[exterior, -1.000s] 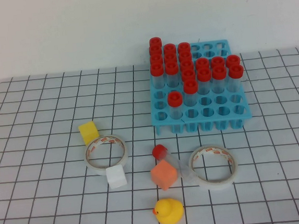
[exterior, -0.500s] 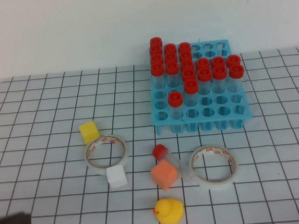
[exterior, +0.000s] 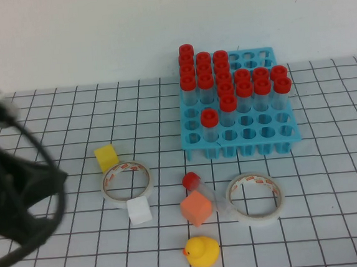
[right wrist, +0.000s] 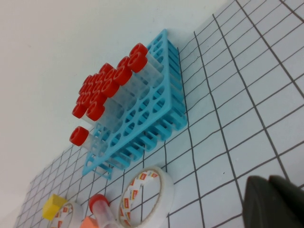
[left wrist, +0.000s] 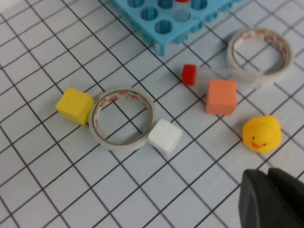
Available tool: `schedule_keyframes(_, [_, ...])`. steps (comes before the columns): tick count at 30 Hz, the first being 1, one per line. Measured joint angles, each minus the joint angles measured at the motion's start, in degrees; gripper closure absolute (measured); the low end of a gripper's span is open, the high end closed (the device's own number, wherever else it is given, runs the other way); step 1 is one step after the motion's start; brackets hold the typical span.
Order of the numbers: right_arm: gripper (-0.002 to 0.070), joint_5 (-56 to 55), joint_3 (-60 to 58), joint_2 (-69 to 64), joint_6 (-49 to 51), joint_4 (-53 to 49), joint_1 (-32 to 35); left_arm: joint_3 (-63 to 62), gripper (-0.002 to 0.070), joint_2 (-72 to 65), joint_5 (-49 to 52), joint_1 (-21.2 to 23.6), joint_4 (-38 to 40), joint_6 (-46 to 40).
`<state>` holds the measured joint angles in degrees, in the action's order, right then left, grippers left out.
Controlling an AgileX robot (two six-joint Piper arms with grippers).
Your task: Place the test tubes
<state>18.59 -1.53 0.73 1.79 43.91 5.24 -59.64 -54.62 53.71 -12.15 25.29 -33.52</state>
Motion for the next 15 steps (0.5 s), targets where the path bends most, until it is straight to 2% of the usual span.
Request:
schedule_keyframes(9, [0.0678, -0.13, 0.00, 0.00, -1.79, 0.00, 0.00, -10.22, 0.0676, -16.24, 4.86, -24.17, -30.56, 20.24])
schedule_keyframes(12, [0.0678, -0.13, 0.00, 0.00, -1.79, -0.75, 0.00, -13.86, 0.0676, -23.63, 5.38, -30.29, -37.99, 25.33])
schedule_keyframes(15, [0.0678, -0.13, 0.00, 0.00, -2.61, -1.78, 0.00, -18.77, 0.0676, -31.03, 5.70, -33.40, -42.63, 28.75])
